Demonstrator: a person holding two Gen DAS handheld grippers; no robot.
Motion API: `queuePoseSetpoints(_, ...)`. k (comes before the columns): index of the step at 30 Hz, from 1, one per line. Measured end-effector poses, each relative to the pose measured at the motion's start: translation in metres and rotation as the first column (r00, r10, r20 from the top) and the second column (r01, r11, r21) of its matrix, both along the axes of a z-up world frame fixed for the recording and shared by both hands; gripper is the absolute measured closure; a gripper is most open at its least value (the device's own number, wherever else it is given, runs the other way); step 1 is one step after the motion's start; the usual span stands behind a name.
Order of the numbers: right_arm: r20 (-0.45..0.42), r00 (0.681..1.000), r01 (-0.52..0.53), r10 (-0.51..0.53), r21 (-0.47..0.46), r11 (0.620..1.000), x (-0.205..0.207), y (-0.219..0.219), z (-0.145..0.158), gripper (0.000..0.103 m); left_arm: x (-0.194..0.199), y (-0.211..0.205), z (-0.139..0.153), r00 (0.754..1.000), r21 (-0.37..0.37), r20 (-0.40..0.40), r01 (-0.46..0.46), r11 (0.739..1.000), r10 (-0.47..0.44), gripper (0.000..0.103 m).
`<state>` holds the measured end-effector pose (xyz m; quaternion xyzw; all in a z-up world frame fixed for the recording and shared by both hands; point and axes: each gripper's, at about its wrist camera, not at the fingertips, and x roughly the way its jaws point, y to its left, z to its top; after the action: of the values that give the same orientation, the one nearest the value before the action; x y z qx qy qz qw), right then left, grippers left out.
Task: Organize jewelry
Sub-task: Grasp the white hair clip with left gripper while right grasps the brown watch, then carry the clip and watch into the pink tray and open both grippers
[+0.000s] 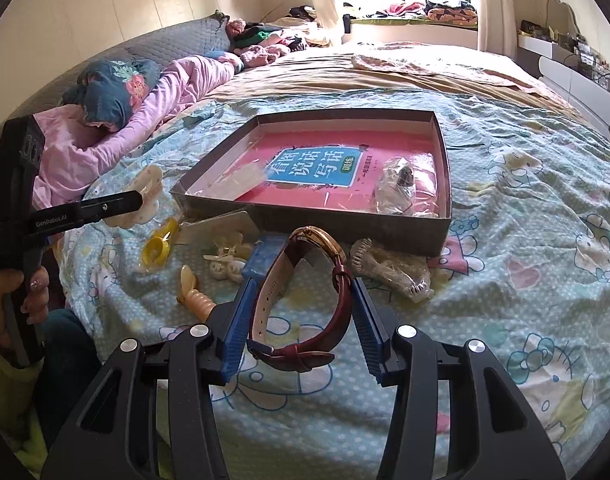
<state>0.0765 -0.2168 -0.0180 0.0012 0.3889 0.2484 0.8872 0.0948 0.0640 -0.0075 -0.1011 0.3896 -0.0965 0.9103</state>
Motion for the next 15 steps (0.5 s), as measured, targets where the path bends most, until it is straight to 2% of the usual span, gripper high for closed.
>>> queuePoseSetpoints(15,0.049,0.996,-0.082,0.081,0.024,0.996,0.012,0.030,0.020,0.056,0.001,0.027,0.018,0.996,-0.021,0.048,-0.080,0.997,0.081,0.084)
